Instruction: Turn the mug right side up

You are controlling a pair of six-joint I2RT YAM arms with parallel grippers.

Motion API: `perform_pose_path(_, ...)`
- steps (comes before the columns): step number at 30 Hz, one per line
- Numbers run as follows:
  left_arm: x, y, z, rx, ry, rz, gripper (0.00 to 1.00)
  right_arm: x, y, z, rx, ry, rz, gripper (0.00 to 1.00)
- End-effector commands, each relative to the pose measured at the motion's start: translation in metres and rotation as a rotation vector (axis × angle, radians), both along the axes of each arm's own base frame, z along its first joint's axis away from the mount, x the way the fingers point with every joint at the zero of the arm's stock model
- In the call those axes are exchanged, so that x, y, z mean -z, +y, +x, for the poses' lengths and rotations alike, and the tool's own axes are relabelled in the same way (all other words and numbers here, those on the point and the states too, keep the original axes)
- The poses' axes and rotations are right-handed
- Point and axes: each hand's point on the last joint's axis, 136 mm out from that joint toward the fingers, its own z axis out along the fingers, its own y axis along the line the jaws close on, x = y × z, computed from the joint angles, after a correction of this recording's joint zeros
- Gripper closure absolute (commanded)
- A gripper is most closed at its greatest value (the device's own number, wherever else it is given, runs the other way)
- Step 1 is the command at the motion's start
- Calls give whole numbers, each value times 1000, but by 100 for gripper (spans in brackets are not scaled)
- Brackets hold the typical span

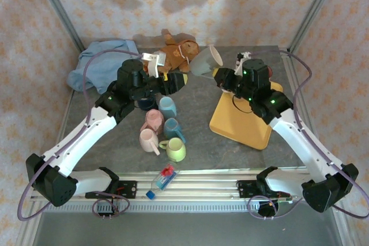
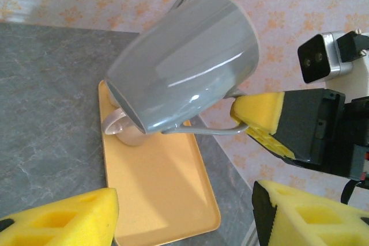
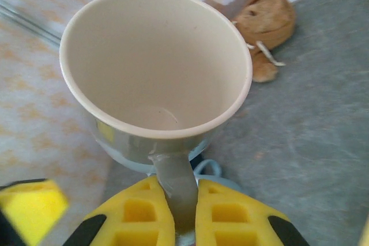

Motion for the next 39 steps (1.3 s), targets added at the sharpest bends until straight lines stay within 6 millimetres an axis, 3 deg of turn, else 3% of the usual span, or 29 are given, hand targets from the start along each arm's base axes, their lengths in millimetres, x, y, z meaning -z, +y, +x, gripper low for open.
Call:
perform_pose_path(1,3,3,1,0,-18,72,37,-25,-29,-2,84,-96,-107,100)
perform_pose_path(10,22,-1,7,10,35,109,41,1,-86,-6,261,-30,-413,100)
perform_pose_path(20,32,-9,11,29,47,125,39,26,-160,-10,531,90,-687,100)
perform_pose_path(32,42,-15,13,58,63,151,39,70,-243,-9,736,245,-709,100)
perform_pose_path(39,49,-18,14,69,68,165,39,97,-270,2,739,282,-698,100)
